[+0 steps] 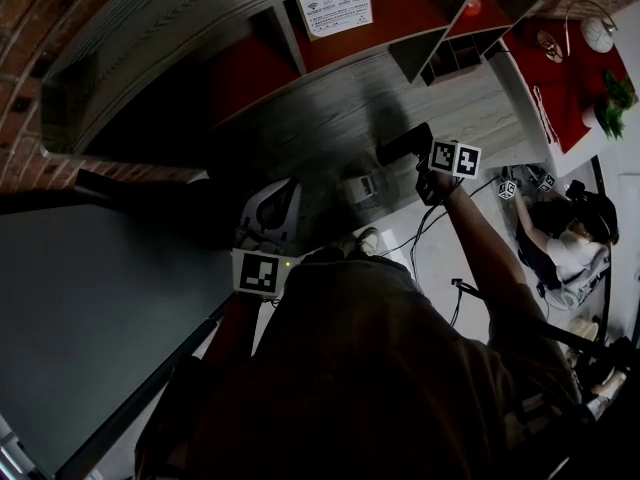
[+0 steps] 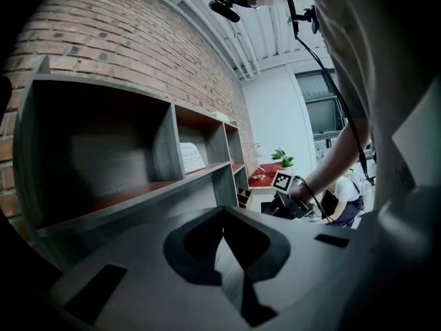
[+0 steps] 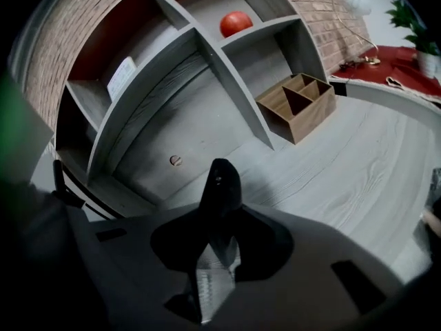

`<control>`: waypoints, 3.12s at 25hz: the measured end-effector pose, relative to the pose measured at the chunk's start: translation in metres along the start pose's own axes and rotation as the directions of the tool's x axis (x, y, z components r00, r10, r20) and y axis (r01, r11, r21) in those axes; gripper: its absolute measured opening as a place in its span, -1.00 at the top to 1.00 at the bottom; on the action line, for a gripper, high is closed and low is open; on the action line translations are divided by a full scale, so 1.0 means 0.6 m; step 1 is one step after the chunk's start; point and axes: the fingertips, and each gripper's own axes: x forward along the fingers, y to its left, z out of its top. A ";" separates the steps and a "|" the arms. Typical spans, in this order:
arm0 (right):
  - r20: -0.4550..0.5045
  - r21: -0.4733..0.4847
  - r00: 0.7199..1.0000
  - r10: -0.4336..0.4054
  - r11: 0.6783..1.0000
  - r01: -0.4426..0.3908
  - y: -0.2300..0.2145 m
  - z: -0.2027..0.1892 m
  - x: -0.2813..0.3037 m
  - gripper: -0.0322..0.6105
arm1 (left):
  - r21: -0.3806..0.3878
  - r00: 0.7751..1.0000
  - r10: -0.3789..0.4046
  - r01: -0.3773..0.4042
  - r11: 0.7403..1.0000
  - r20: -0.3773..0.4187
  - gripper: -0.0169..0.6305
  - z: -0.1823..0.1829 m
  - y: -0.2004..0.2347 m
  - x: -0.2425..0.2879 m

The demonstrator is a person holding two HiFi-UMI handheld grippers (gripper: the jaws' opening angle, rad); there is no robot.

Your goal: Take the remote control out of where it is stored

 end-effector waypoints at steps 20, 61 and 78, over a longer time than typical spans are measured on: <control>0.072 0.180 0.997 0.015 0.983 -0.027 -0.094 -0.032 0.043 0.43 | -0.020 0.997 0.003 -0.005 1.000 -0.078 0.91 -0.020 -0.023 -0.002; -0.116 0.174 0.831 -0.544 0.812 0.557 -0.207 -0.048 0.038 -0.03 | -0.087 0.992 0.047 -0.057 0.995 -0.115 0.91 -0.075 -0.021 -0.032; -0.070 0.174 0.853 -0.518 0.835 0.522 -0.188 -0.037 0.028 -0.03 | -0.069 0.994 0.038 -0.045 0.997 -0.099 0.91 -0.073 -0.019 -0.042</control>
